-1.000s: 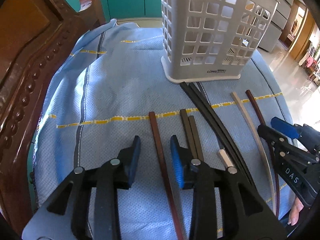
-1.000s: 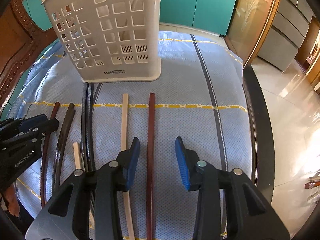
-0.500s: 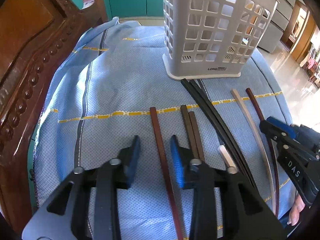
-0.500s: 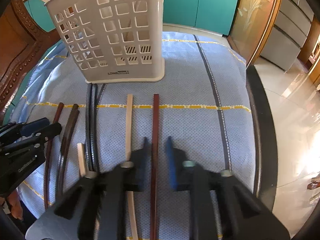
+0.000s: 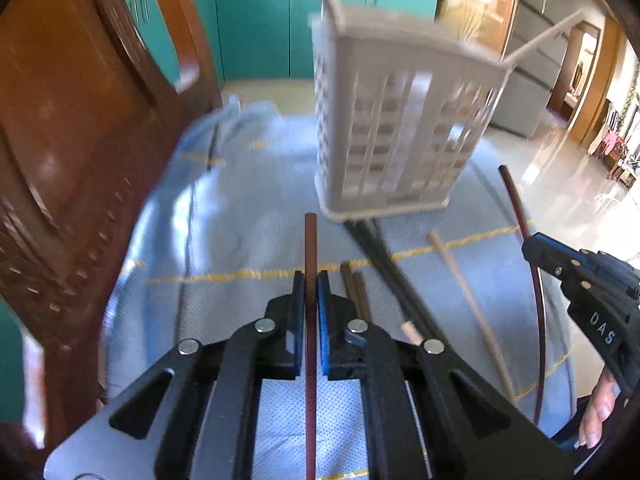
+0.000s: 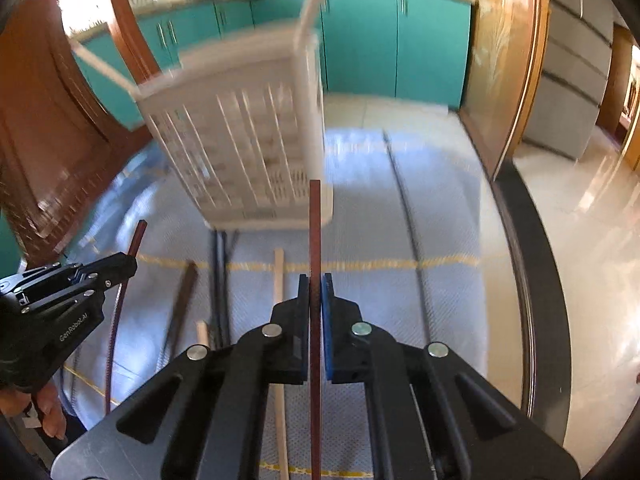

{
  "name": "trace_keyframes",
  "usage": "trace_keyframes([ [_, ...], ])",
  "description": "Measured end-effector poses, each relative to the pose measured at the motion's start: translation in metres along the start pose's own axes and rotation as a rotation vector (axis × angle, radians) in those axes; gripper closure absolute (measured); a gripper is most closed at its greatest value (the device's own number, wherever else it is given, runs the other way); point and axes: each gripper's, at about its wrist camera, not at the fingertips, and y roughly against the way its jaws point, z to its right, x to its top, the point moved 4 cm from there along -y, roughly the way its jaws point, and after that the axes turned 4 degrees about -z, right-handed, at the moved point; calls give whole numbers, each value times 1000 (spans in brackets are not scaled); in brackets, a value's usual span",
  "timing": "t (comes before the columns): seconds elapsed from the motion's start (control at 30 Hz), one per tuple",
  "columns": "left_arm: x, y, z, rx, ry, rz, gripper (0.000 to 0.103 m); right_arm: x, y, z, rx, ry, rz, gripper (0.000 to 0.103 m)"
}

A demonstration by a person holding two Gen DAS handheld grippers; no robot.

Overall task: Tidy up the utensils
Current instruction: 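Grasp a dark brown chopstick with the left tool while the right tool grasps a reddish-brown one, then carry both held chopsticks over the white caddy, lower them in, open both tools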

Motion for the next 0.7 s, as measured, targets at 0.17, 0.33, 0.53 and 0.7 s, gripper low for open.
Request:
trace_keyframes([
  [0.17, 7, 44, 2, -15, -24, 107, 96, 9, 45, 8, 102, -17, 150, 97],
  [0.33, 31, 109, -2, -61, -18, 253, 96, 23, 97, 19, 160, -29, 294, 97],
  [0.53, 64, 164, -1, -146, -7, 362, 96, 62, 135, 25, 215, -70, 368, 97],
  [0.7, 103, 192, 6, -186, -12, 442, 96, 107, 148, 21, 239, -86, 401, 97],
])
